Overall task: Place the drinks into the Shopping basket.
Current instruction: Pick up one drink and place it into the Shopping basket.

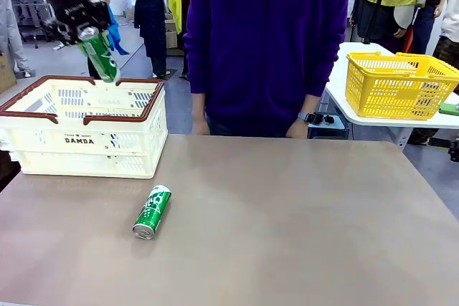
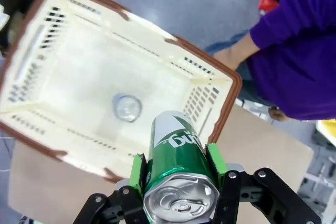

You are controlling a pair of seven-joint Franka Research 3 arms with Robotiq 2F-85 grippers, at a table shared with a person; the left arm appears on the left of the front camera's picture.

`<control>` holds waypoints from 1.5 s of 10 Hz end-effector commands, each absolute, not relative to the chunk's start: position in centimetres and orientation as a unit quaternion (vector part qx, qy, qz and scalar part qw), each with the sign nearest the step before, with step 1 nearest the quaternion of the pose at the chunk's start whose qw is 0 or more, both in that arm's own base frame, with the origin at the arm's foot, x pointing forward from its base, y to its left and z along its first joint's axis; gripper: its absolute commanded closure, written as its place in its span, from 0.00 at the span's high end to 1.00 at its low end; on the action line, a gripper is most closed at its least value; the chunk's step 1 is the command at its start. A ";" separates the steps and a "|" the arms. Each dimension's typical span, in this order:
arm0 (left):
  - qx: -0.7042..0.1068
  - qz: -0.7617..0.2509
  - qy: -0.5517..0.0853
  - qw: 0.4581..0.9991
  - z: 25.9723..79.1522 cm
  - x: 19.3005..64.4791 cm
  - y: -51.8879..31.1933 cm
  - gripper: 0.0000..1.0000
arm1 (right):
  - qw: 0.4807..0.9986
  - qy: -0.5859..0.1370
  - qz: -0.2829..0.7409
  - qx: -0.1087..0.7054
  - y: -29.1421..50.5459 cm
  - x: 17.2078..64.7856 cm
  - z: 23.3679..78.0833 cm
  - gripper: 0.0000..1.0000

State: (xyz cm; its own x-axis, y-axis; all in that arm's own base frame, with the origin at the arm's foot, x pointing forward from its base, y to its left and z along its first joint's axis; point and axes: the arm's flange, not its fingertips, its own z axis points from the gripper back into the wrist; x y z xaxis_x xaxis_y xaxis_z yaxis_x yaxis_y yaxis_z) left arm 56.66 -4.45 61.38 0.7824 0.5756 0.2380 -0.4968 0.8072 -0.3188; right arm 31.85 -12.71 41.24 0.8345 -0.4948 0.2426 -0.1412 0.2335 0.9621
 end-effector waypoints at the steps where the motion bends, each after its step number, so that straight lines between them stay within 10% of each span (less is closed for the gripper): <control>1: -0.153 0.268 -0.147 0.940 59.0 57.8 -3.5 0.00 | 0.736 -0.263 -0.120 0.612 -12.7 31.9 41.6 1.00; 13: -0.039 0.223 -0.099 0.969 44.3 64.6 -7.3 0.00 | 0.736 -0.263 -0.120 0.612 -12.7 31.9 41.6 1.00; 14: -0.033 0.218 -0.095 0.971 43.9 64.8 -7.6 0.04 | 0.736 -0.263 -0.120 0.612 -12.7 31.9 41.6 1.00; 15: -0.026 0.219 -0.106 0.970 43.7 64.9 -7.7 0.52 | 0.736 -0.263 -0.120 0.612 -12.7 31.9 41.6 1.00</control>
State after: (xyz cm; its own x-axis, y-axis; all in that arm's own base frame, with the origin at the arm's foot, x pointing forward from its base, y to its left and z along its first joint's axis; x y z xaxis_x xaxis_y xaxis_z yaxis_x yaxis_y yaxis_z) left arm 64.42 -7.81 42.89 0.8881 0.4309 0.1601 -0.4148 0.9013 -0.1252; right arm 31.85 -12.70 41.24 0.8346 -0.4946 0.2425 -0.1412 0.2334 0.9621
